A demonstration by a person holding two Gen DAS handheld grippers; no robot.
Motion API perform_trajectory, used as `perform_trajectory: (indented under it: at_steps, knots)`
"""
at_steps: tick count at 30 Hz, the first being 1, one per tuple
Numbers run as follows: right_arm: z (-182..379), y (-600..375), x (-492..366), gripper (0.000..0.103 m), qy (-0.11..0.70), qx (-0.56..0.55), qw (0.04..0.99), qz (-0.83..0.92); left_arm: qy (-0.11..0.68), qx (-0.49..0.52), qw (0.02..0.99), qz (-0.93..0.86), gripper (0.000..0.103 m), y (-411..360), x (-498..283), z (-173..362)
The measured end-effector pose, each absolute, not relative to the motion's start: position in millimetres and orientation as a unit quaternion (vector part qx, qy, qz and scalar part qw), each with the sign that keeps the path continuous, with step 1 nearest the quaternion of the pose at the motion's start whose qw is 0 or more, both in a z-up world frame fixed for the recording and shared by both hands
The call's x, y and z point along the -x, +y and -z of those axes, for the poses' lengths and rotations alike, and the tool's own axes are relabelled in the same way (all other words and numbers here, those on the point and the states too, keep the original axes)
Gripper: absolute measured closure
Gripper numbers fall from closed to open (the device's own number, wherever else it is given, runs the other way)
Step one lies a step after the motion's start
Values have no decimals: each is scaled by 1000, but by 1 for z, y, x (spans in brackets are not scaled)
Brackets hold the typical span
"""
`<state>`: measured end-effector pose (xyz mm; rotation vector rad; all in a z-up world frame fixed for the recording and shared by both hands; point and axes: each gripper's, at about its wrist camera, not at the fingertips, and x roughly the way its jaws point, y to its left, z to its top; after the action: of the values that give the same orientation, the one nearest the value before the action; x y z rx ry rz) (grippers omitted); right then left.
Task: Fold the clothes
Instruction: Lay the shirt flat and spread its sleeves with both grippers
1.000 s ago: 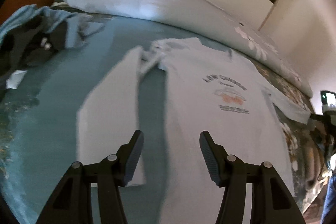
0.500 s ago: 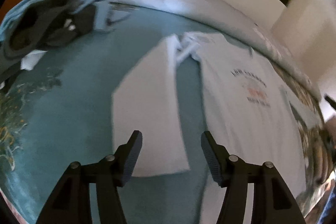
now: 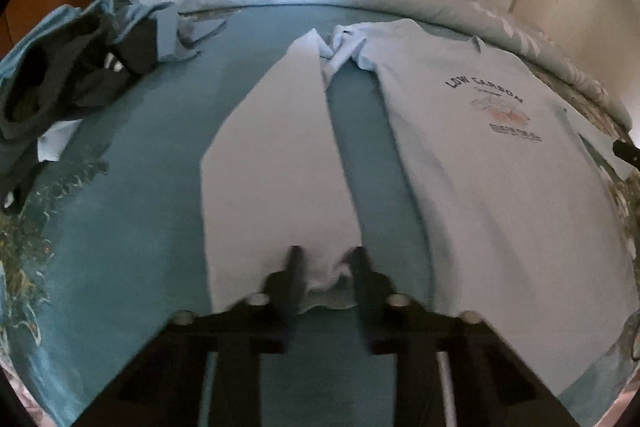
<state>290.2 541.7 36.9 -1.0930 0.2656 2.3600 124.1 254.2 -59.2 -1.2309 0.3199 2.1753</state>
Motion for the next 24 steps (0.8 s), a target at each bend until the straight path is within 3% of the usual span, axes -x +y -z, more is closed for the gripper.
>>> perform_trajectory:
  at_steps: [8, 16, 19, 24]
  knots:
    - [-18, 538, -290, 46, 139, 415, 247, -865, 95, 391, 251, -880, 97, 217, -73, -6]
    - [-3, 537, -279, 46, 150, 429, 239, -858, 83, 355, 141, -920, 97, 182, 31, -81]
    - [3, 536, -274, 46, 149, 436, 236, -856, 85, 370, 101, -919, 97, 180, 63, -83]
    - [14, 538, -269, 46, 155, 447, 237, -849, 58, 398, 119, -908, 97, 188, 69, -83]
